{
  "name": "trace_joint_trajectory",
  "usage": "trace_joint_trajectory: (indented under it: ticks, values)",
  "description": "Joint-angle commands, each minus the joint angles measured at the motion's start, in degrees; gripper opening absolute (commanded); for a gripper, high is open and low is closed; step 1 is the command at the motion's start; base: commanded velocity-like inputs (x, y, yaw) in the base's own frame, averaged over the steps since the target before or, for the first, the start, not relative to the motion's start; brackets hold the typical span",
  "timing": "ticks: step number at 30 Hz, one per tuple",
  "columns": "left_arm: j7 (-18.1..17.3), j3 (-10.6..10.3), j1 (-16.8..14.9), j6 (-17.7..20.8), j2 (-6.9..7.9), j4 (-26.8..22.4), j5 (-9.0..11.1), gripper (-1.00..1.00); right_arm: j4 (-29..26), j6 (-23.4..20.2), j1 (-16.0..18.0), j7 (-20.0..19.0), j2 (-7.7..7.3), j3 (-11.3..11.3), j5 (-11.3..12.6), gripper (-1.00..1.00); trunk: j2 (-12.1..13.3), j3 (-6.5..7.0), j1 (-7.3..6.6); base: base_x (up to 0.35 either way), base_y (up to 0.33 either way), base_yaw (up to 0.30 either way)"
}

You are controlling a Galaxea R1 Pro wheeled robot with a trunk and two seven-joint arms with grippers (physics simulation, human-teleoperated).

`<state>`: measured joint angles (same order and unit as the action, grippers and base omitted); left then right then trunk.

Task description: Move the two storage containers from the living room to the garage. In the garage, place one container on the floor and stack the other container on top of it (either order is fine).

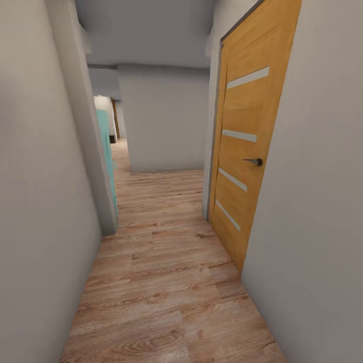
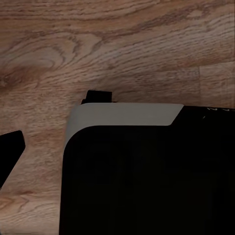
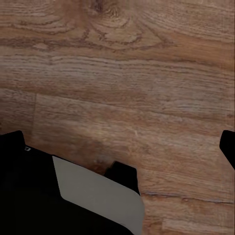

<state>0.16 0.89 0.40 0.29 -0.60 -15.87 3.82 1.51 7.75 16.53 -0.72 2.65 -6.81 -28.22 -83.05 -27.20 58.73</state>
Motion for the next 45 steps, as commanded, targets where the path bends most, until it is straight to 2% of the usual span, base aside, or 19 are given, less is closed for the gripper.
trace_joint_trajectory:
  ticks: [1,35,45]
  values:
    - [0.0,0.1,0.0,0.0,-0.02,-0.1,0.4,1.0,0.2,0.3,0.1,-0.1,-0.02,-0.5,-0.3,1.0,0.0,-0.05,0.0,0.0,0.0,0.256]
    - [0.0,0.1,0.0,0.0,-0.02,-0.1,0.4,1.0,0.2,0.3,0.1,-0.1,-0.02,-0.5,-0.3,1.0,0.0,-0.05,0.0,0.0,0.0,0.254]
    - [-0.7,-0.2,0.0,0.3,-0.01,0.3,0.2,1.0,0.2,0.3,0.1,-0.2,-0.1,-0.5,-0.3,1.0,0.0,-0.05,0.0,0.185,0.0,0.043]
